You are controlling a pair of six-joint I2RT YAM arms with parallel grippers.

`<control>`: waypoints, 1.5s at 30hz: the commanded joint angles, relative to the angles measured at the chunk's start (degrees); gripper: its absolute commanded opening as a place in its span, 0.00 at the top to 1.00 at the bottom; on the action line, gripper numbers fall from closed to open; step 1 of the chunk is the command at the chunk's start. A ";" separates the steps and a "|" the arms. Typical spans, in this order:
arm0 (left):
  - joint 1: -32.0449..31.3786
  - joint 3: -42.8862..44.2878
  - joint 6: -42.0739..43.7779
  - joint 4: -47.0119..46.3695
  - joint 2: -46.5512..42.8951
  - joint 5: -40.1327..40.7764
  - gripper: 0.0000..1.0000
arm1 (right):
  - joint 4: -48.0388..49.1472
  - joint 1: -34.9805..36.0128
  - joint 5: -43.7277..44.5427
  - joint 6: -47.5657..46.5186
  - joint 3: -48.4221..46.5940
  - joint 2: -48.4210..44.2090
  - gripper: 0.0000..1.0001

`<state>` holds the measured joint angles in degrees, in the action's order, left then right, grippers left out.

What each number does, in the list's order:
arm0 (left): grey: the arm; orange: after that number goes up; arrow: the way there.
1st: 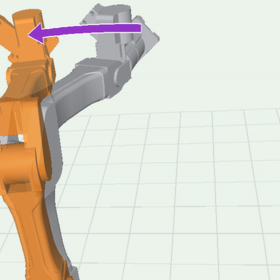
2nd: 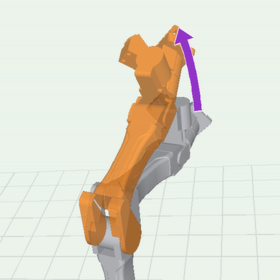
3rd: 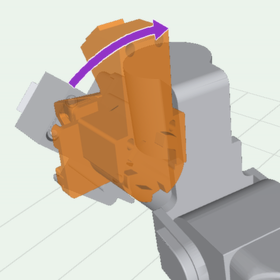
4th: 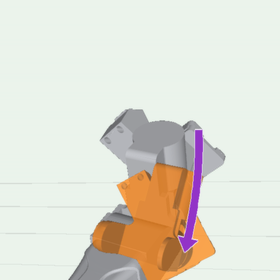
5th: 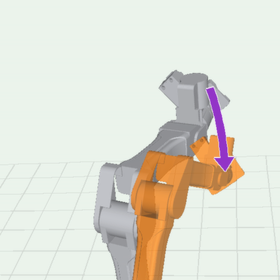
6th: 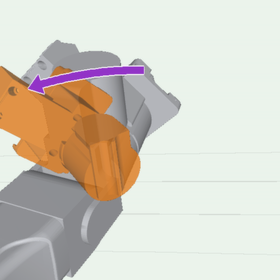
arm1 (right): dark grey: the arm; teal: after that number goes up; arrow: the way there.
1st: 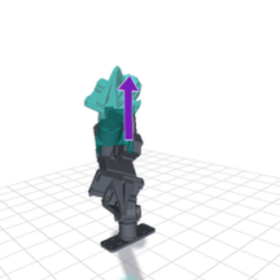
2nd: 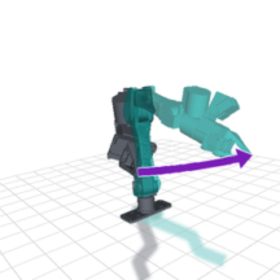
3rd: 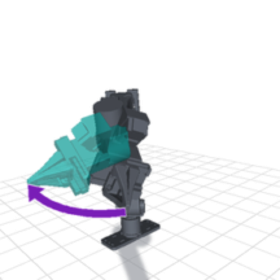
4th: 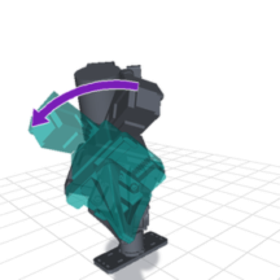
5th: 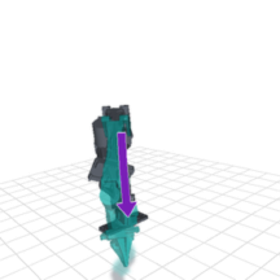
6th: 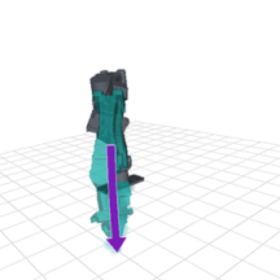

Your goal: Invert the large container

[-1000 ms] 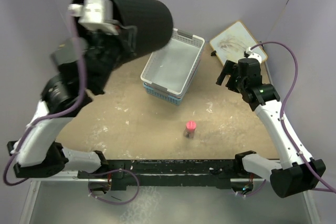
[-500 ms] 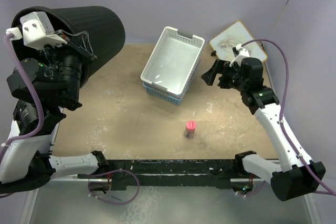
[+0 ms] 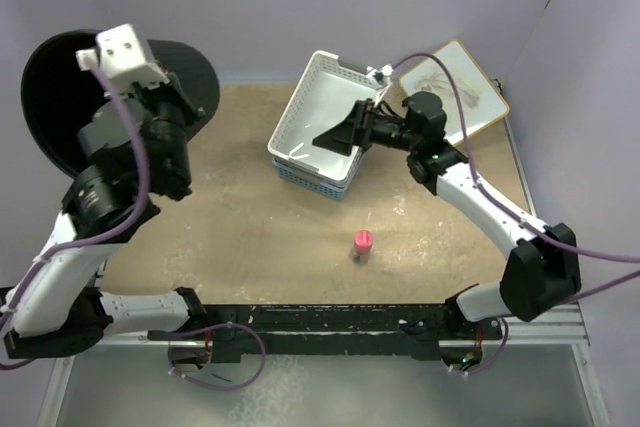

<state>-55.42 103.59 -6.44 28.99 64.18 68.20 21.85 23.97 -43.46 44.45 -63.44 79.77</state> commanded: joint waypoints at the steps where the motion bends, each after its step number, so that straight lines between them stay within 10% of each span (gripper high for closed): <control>1: 6.90 0.39 5.92 -2.27 5.64 2.70 1.00 | 3.12 2.84 -1.26 -0.39 -4.54 0.67 0.00; 4: 26.00 2.83 -4.01 5.93 9.86 -15.96 1.00 | -1.79 2.88 1.22 -3.50 -3.60 -0.62 0.00; 7: 32.08 -1.26 -6.72 3.41 11.95 -22.76 1.00 | -10.03 2.84 3.99 -8.68 -3.49 -2.74 0.00; 11: 34.10 -4.56 -9.81 -0.15 13.66 -29.67 1.00 | -29.36 2.84 13.47 -19.54 -5.30 -6.06 0.00; 18: 34.66 -8.78 -11.91 -3.26 18.61 -33.76 1.00 | -46.78 2.86 57.03 -19.65 -15.59 -0.26 0.02; 29: 34.64 -11.54 -11.93 -1.64 18.05 -37.25 1.00 | -55.77 3.89 63.75 -11.51 -34.07 24.79 0.20; 45: 34.61 -7.76 -11.46 4.10 19.98 -39.08 1.00 | -58.71 -1.60 85.30 -22.14 -26.25 21.34 0.28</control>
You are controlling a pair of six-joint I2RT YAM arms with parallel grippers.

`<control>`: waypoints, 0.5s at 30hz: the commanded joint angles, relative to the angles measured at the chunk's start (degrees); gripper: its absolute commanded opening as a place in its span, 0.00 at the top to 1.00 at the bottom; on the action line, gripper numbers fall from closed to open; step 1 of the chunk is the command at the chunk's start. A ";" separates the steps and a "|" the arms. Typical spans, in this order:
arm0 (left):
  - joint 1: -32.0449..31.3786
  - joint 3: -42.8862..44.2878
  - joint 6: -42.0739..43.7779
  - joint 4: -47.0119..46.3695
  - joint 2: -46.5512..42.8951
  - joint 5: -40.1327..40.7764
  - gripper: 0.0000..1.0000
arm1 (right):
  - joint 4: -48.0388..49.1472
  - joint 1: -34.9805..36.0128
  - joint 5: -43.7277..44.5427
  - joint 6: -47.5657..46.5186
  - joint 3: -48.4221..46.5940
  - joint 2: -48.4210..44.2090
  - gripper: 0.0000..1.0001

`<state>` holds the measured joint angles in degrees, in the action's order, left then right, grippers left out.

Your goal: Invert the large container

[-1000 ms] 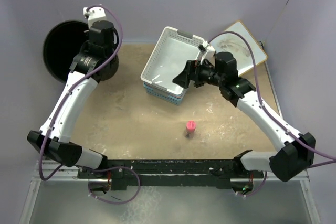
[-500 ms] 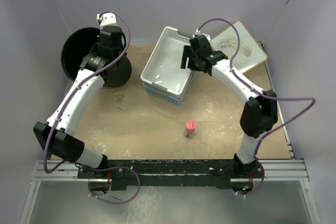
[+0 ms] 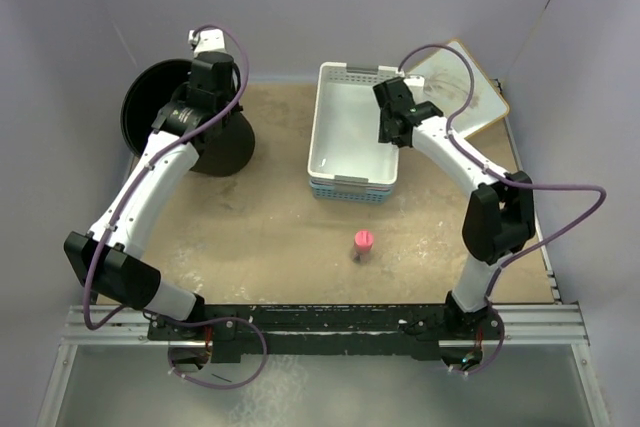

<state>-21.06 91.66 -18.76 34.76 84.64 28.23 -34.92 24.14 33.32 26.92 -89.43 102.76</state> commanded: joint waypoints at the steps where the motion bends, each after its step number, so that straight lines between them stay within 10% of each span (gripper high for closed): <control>1: 0.23 4.25 0.92 -1.68 -0.45 0.80 1.00 | -2.57 -2.26 9.24 -4.87 -0.80 -1.50 0.27; 8: 0.19 3.87 2.29 -3.59 -0.43 -5.75 1.00 | -6.00 -0.68 6.14 -6.85 -8.09 -3.92 0.08; 15: 1.53 1.74 -3.42 -11.16 -0.59 -19.75 1.00 | 15.23 2.23 -31.44 -9.69 2.74 -21.50 0.00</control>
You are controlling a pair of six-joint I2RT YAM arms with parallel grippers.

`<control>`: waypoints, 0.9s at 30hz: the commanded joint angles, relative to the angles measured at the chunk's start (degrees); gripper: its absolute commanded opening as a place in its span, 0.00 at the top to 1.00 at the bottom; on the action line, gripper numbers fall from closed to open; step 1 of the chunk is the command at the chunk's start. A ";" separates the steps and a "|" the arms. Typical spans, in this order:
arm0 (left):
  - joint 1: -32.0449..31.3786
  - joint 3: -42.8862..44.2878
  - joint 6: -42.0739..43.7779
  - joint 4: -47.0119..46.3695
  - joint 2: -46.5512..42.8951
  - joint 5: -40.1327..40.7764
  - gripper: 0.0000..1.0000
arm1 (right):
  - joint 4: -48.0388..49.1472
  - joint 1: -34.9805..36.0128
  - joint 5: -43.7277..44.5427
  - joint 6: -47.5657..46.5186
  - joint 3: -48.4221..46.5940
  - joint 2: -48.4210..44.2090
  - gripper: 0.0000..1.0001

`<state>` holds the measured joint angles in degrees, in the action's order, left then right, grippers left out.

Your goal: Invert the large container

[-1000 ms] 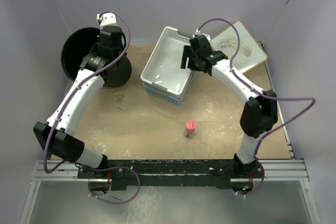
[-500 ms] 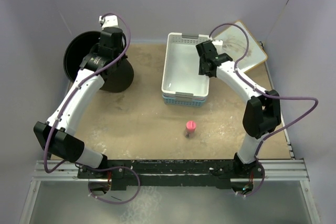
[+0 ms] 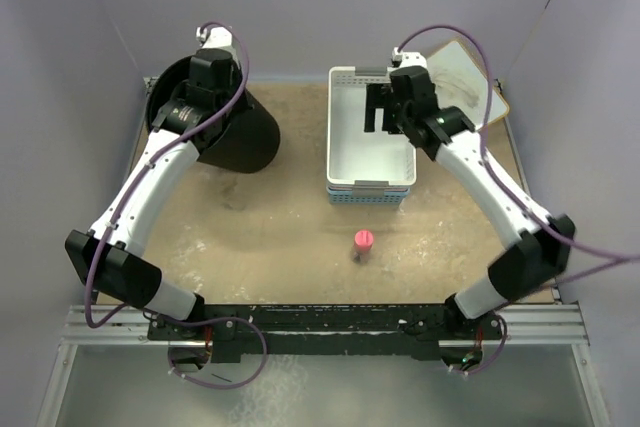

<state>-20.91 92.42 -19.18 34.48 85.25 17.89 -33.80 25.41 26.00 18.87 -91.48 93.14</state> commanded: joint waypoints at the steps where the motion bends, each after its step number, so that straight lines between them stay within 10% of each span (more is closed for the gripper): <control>1: 1.66 1.04 -3.61 -11.03 -1.00 -10.41 1.00 | 17.18 1.11 -29.06 -0.59 6.35 -13.36 0.00; 6: 6.67 -5.45 -10.28 -19.29 -3.96 -13.94 1.00 | 21.38 1.70 -41.18 5.00 8.53 -13.17 0.00; 18: 17.01 -26.38 -27.10 -20.36 -9.96 -12.50 1.00 | 19.91 4.15 -39.94 5.56 10.10 -9.79 0.00; 23: 17.13 -30.16 -24.09 -10.77 -15.09 -5.94 0.54 | 19.05 4.55 -39.68 4.55 10.01 -9.35 0.01; 27: 17.21 -34.80 -23.08 -6.02 -18.93 -3.44 0.46 | 19.26 8.98 -33.64 1.87 8.72 -9.47 0.00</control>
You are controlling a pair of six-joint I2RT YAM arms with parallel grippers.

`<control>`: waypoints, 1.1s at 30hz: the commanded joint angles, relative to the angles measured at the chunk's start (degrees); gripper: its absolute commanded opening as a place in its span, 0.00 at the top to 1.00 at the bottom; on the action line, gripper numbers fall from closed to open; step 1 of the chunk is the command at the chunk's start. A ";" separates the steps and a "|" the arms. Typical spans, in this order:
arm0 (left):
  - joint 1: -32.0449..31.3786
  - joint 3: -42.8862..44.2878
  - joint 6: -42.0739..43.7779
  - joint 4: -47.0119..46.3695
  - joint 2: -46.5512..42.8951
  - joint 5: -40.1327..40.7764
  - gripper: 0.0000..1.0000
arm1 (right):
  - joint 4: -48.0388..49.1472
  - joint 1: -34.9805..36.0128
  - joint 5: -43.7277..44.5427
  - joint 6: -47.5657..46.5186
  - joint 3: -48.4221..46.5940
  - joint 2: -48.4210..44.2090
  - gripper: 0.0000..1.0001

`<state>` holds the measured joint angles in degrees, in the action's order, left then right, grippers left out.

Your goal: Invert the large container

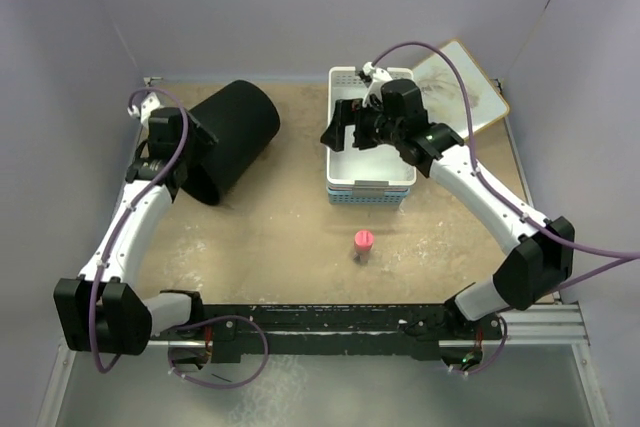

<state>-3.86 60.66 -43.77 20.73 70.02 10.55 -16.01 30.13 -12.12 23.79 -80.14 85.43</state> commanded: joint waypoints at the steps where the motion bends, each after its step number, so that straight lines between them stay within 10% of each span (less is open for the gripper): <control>1: 0.16 -4.08 1.55 8.34 -4.48 3.91 0.45 | 1.60 6.37 7.12 -4.52 -3.69 -1.57 0.00; 24: 0.08 -8.17 7.33 19.66 -20.68 0.96 0.27 | -8.99 18.30 12.13 -10.22 -52.93 39.56 0.00; 33: 0.12 -10.79 6.77 19.10 -24.70 1.32 0.28 | -0.67 15.33 10.50 -4.83 -47.15 38.60 0.00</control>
<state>-3.88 51.55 -37.23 42.15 46.92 12.21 -22.81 47.90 -0.56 15.35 -129.10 128.11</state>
